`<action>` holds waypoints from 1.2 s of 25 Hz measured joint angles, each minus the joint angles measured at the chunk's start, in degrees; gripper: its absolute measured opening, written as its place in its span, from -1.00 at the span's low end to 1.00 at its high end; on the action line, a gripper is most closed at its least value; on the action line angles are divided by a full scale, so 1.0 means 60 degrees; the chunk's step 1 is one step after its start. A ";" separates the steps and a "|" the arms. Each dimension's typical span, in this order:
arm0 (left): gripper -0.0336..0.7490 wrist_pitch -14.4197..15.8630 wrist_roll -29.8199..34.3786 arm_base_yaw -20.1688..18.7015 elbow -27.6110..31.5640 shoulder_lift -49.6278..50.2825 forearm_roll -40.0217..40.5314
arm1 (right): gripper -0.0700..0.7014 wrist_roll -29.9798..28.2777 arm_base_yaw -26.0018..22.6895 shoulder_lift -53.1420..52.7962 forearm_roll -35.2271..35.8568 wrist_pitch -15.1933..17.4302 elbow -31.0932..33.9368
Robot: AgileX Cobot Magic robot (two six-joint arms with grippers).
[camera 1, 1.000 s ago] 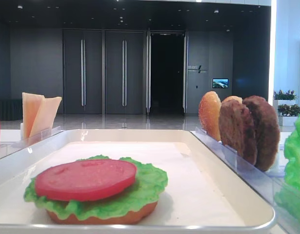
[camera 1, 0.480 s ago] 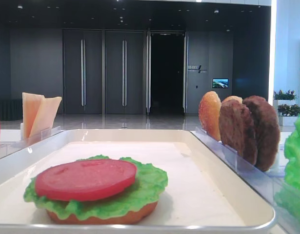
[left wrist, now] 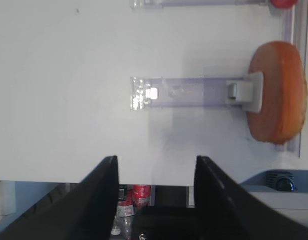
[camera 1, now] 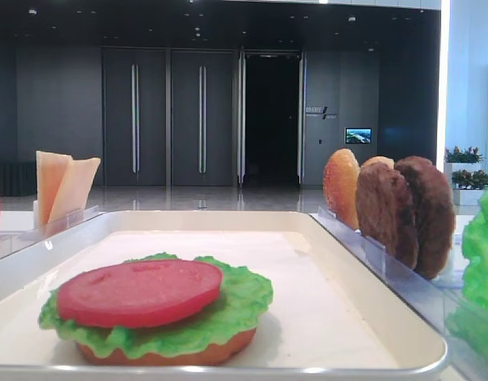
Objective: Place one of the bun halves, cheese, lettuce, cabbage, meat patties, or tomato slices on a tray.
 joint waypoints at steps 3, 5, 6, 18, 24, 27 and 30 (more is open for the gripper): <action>0.05 0.0032 0.0296 0.0000 0.0769 -0.1290 -0.0394 | 0.54 0.0000 0.0000 0.0000 0.0009 0.0000 0.0000; 0.05 0.0023 0.0469 0.0000 0.1211 -0.2087 -0.0553 | 0.54 0.0000 0.0000 0.0000 0.0009 0.0000 0.0000; 0.05 0.0001 0.0572 0.0000 0.1377 -0.2507 -0.0619 | 0.54 0.0000 0.0000 0.0000 0.0009 0.0000 0.0000; 0.05 -0.0734 0.1106 0.0000 0.2183 -0.6554 -0.0921 | 0.54 0.0000 0.0000 0.0000 0.0000 0.0000 0.0000; 0.05 -0.1080 0.1106 0.0000 0.2416 -0.7647 -0.0950 | 0.54 0.0000 0.0000 0.0000 0.0000 0.0000 0.0000; 0.05 -0.1102 0.1106 0.0000 0.2416 -0.7900 -0.0950 | 0.54 0.0000 0.0000 0.0000 0.0000 0.0000 0.0000; 0.05 -0.1110 0.1106 0.0000 0.2416 -0.7900 -0.0950 | 0.54 0.0000 0.0000 0.0000 0.0000 0.0000 0.0000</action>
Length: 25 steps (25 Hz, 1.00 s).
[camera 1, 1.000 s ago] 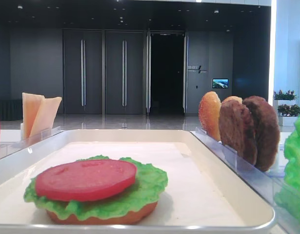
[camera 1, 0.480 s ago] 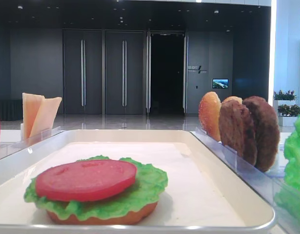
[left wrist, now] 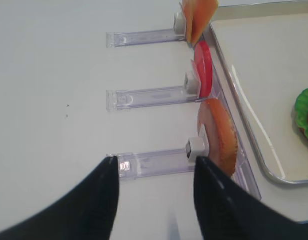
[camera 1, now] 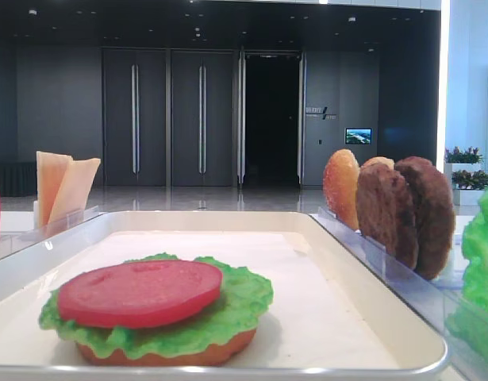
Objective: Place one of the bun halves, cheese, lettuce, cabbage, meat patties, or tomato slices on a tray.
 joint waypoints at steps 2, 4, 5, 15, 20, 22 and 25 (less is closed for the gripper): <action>0.05 0.0000 0.0000 0.0000 0.0000 0.0000 0.0000 | 0.54 0.0000 0.0000 0.0000 0.0000 0.0000 0.0000; 0.05 0.0000 0.0000 0.0000 0.0000 0.0000 0.0000 | 0.54 0.0000 0.0000 0.0000 0.0000 0.0000 0.0000; 0.05 0.0000 0.0000 0.0000 0.0000 0.0000 0.0000 | 0.54 0.0000 0.0000 0.0000 0.0000 0.0000 0.0000; 0.05 0.0000 0.0000 0.0000 0.0000 0.0000 0.0000 | 0.54 0.0000 0.0000 0.0000 0.0000 0.0000 0.0000; 0.05 0.0000 0.0000 0.0000 0.0000 0.0000 0.0000 | 0.54 0.0000 0.0000 0.0000 0.0000 0.0000 0.0000; 0.05 0.0000 0.0000 0.0000 0.0000 0.0000 0.0000 | 0.54 0.0000 0.0000 0.0000 0.0000 0.0000 0.0000; 0.05 0.0000 0.0000 0.0000 0.0000 0.0000 0.0000 | 0.54 0.0000 0.0000 0.0000 0.0000 0.0000 0.0000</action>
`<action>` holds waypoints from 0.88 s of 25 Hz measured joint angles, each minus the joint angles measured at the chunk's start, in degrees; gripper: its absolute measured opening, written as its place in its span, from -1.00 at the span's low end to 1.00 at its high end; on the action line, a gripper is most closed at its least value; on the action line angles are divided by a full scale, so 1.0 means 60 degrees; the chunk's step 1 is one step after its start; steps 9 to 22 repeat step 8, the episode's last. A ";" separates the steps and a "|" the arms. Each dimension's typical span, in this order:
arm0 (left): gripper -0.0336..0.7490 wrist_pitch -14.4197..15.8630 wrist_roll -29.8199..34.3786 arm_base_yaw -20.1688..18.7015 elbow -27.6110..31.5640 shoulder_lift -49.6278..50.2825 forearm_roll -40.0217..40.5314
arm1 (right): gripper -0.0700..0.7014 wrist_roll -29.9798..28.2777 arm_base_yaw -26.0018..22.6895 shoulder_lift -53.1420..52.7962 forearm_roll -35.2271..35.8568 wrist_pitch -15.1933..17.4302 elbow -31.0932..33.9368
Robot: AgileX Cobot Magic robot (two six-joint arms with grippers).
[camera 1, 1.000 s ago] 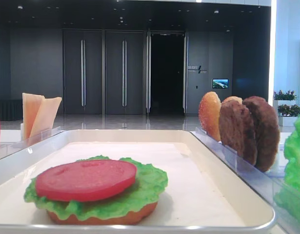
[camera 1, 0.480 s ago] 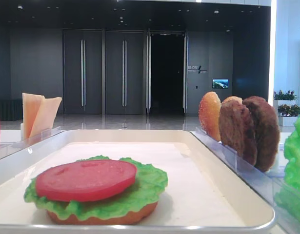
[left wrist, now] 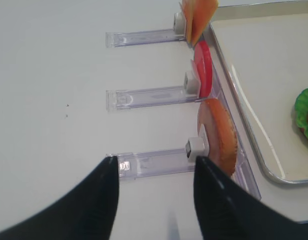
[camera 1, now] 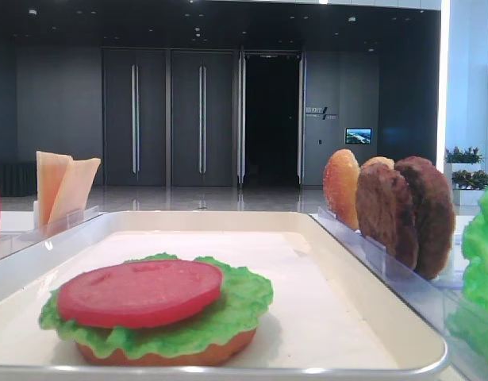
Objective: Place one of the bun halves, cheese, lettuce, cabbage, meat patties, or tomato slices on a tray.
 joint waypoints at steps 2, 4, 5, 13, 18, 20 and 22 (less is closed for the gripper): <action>0.05 0.0000 0.0000 0.0000 0.0000 0.0000 0.0000 | 0.54 0.0000 0.0000 0.0000 0.0000 0.0000 0.0000; 0.05 0.0000 0.0000 0.0000 0.0000 0.0000 0.0000 | 0.54 0.0000 0.0000 0.0000 0.0000 0.0000 0.0000; 0.05 0.0000 0.0000 0.0000 0.0000 0.0000 0.0000 | 0.54 0.0000 0.0000 0.0000 0.0000 0.0000 0.0000; 0.05 0.0000 0.0000 0.0000 0.0000 0.0000 0.0000 | 0.54 0.0000 0.0000 0.0000 0.0000 0.0000 0.0000; 0.05 0.0000 0.0000 0.0000 0.0000 0.0000 0.0000 | 0.54 0.0000 0.0000 0.0000 0.0000 0.0000 0.0000; 0.05 0.0000 0.0000 0.0000 0.0000 0.0000 0.0000 | 0.54 0.0000 0.0000 0.0000 0.0000 0.0000 0.0000; 0.05 0.0000 0.0000 0.0000 0.0000 0.0000 0.0000 | 0.54 0.0000 0.0000 0.0000 0.0000 0.0000 0.0000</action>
